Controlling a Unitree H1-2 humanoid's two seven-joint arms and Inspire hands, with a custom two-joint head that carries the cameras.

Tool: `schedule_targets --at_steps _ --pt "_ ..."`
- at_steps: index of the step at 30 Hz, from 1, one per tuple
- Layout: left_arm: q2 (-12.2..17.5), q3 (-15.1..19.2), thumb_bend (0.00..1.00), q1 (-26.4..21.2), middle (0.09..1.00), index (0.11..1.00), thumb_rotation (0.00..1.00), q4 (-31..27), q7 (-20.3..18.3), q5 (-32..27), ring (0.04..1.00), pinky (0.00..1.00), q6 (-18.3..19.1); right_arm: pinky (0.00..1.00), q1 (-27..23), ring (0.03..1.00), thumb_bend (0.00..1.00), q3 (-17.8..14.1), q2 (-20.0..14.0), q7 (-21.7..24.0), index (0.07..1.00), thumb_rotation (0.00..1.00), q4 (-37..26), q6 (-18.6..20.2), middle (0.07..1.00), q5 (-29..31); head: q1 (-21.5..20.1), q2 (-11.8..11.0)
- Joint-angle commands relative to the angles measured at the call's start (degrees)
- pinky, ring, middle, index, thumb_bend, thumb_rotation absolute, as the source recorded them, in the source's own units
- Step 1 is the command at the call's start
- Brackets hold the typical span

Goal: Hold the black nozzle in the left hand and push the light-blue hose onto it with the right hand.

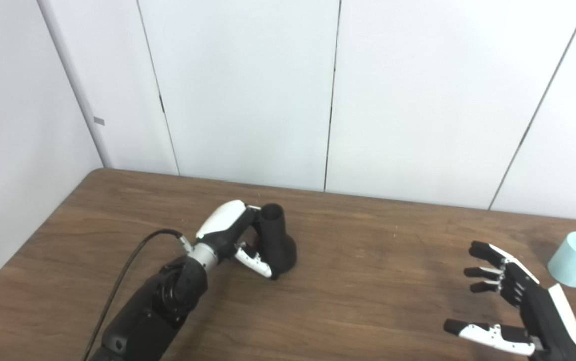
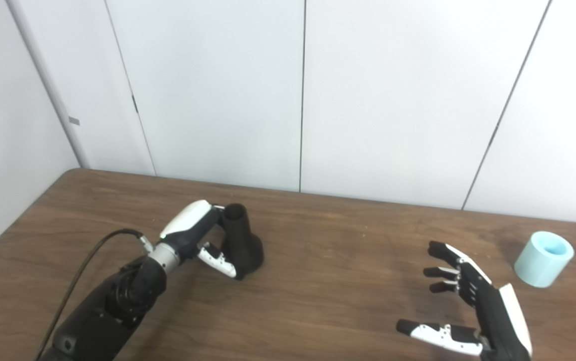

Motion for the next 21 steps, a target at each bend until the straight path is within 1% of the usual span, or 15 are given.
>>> schedule_targets --at_steps 1,3,8,12,16,21 --pt "-1.73 -2.24 0.53 -0.07 0.488 0.482 0.00 -1.26 -3.29 -1.24 0.630 1.00 -2.89 0.60 -1.78 0.703 0.75 0.19 0.42 -1.04 0.817 0.09 -2.37 -0.74 0.826 -0.69 0.06 0.06" --pt "-2.24 -2.92 0.53 -0.03 0.489 0.481 0.00 -1.86 -3.89 -1.32 0.629 1.00 -3.65 0.59 -1.93 0.702 0.75 0.34 0.77 -1.16 0.817 0.10 -2.62 -0.63 0.825 -1.27 -1.35 0.60" --pt "-3.92 -5.08 0.53 -0.32 0.495 0.478 0.00 -3.07 -5.71 -1.56 0.628 1.00 -5.80 0.58 -2.28 0.700 0.75 0.73 1.52 -1.66 0.816 0.12 -3.04 -0.81 0.824 -3.14 -3.00 1.14" --pt "-4.61 -5.82 0.53 -0.60 0.498 0.477 0.00 -3.03 -6.31 -1.63 0.628 1.00 -6.98 0.57 -2.52 0.694 0.75 0.97 1.95 -1.92 0.815 0.13 -3.33 -0.56 0.823 -3.88 -4.48 1.68" --pt "-6.65 -7.56 0.52 -0.98 0.504 0.474 0.00 -2.28 -6.94 -0.98 0.625 1.00 -8.47 0.56 -2.72 0.687 0.74 0.93 2.08 -2.30 0.814 0.13 -3.77 -0.78 0.820 -4.51 -6.49 2.34" --pt "-7.97 -8.68 0.52 -0.94 0.500 0.477 0.00 -2.50 -7.64 -0.39 0.622 1.00 -8.11 0.55 -2.92 0.681 0.73 0.90 2.29 -2.90 0.814 0.13 -4.04 -0.45 0.815 -5.15 -8.92 2.94"
